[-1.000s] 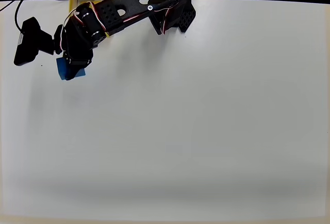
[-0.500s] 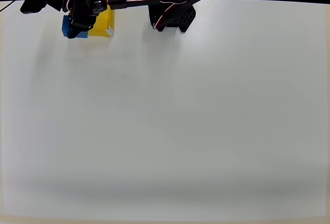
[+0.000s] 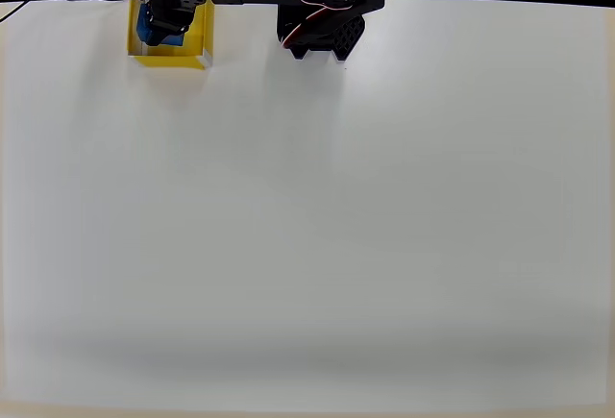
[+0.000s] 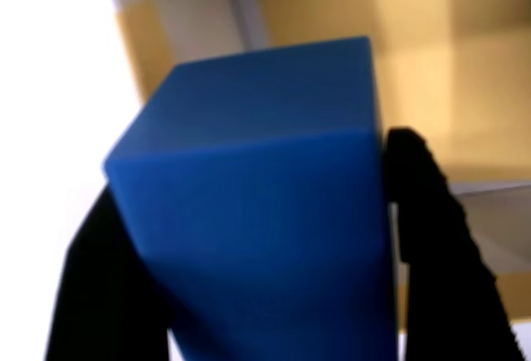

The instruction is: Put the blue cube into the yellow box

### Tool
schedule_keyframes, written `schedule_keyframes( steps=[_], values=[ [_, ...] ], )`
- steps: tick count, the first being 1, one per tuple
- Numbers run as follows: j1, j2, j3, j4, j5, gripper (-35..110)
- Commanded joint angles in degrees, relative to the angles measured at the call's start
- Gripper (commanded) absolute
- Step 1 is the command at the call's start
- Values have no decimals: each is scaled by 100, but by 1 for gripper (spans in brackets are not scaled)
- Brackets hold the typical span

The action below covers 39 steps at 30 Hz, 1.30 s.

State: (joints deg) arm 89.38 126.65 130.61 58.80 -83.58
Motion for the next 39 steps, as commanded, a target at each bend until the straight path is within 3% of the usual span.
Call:
schedule_keyframes(
  steps=[1, 13, 20, 25, 30, 34, 39],
  values=[
    [246, 492, 62, -264, -229, 18],
    [422, 483, 747, -791, -589, 19],
    [624, 554, 1072, -1459, -413, 35],
    [624, 589, 1072, -1424, -510, 38],
    [624, 844, 712, -536, -949, 35],
    [571, 1389, 387, 422, -1450, 23],
    [149, 1986, 378, 747, -1767, 12]
  ],
)
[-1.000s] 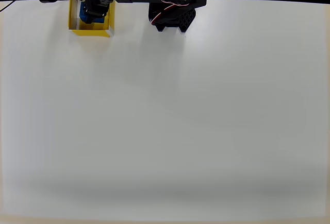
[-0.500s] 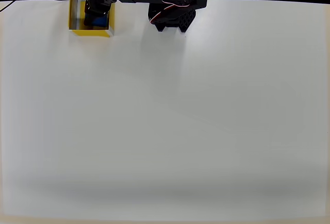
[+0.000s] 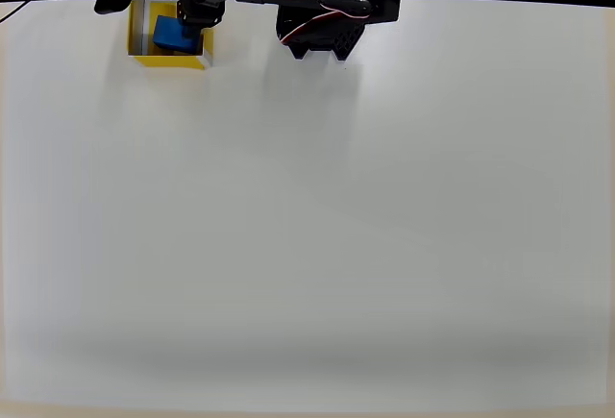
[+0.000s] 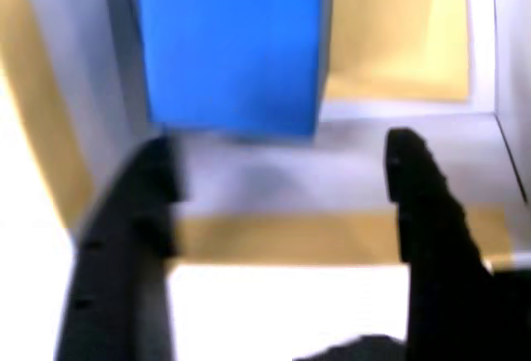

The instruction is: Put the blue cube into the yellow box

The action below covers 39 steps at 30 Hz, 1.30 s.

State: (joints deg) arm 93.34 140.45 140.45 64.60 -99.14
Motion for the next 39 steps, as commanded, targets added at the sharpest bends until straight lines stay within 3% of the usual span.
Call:
schedule_keyframes(
  steps=[1, 10, 18, 24, 29, 39],
  values=[
    [-413, 694, -642, 220, -202, 11],
    [-2435, 1178, -800, 369, -132, 2],
    [-5071, 1617, -606, 272, 114, 1],
    [-7119, 2540, 598, -132, 53, 0],
    [-7972, 3744, 2109, -483, -167, 0],
    [-8807, 5001, 3542, 44, -123, 0]
  ],
)
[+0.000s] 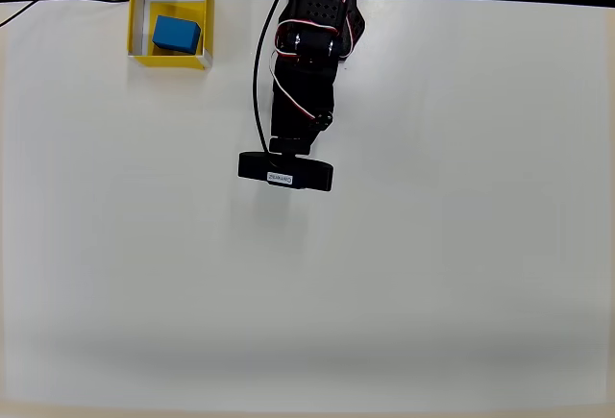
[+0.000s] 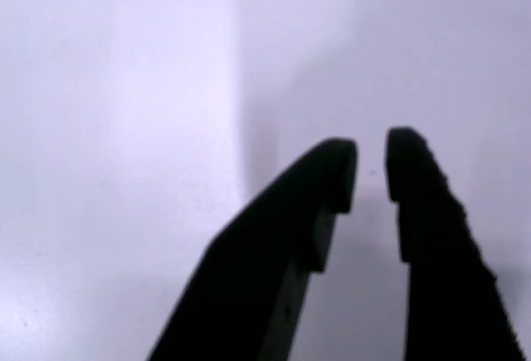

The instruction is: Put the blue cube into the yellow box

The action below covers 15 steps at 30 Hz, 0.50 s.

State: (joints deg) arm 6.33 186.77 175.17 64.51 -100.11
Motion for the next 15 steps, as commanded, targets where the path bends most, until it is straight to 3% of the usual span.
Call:
schedule_keyframes(
  steps=[1, 10, 13, 15],
  values=[
    [-141, 422, 176, 53, 0, 0],
    [-448, 475, 501, 519, 554, 0],
    [-519, 483, 501, 1160, 334, 0],
    [-606, 483, 501, 1336, 782, 1]
  ],
)
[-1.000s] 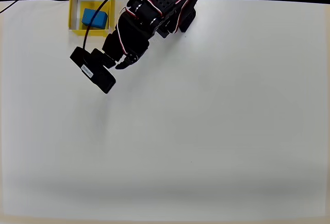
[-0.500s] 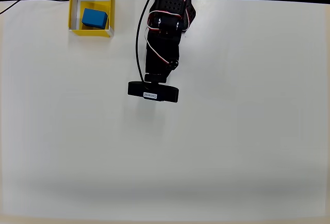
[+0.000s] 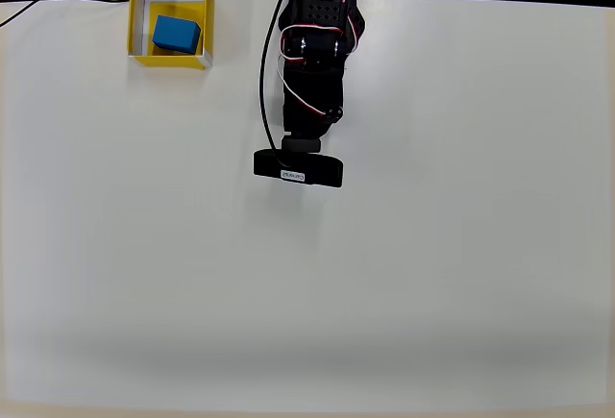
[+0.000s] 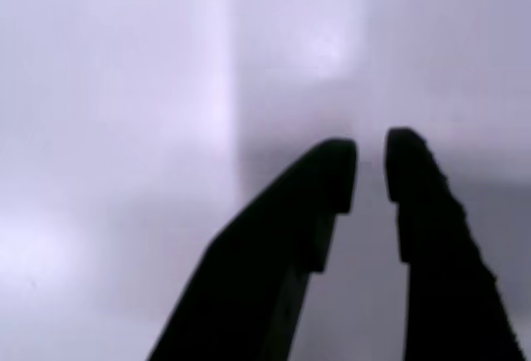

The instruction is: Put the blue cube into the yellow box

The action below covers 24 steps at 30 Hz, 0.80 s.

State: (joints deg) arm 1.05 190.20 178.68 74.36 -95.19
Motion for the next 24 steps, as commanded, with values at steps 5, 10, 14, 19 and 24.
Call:
schedule_keyframes(
  steps=[5, 10, 14, 19, 24],
  values=[
    [-185, 141, 149, 325, 563, 1],
    [-246, 132, 149, 316, 563, 1],
    [-246, 123, 149, 316, 563, 1],
    [-246, 123, 149, 308, 563, 1],
    [-246, 123, 149, 308, 563, 1]
  ],
)
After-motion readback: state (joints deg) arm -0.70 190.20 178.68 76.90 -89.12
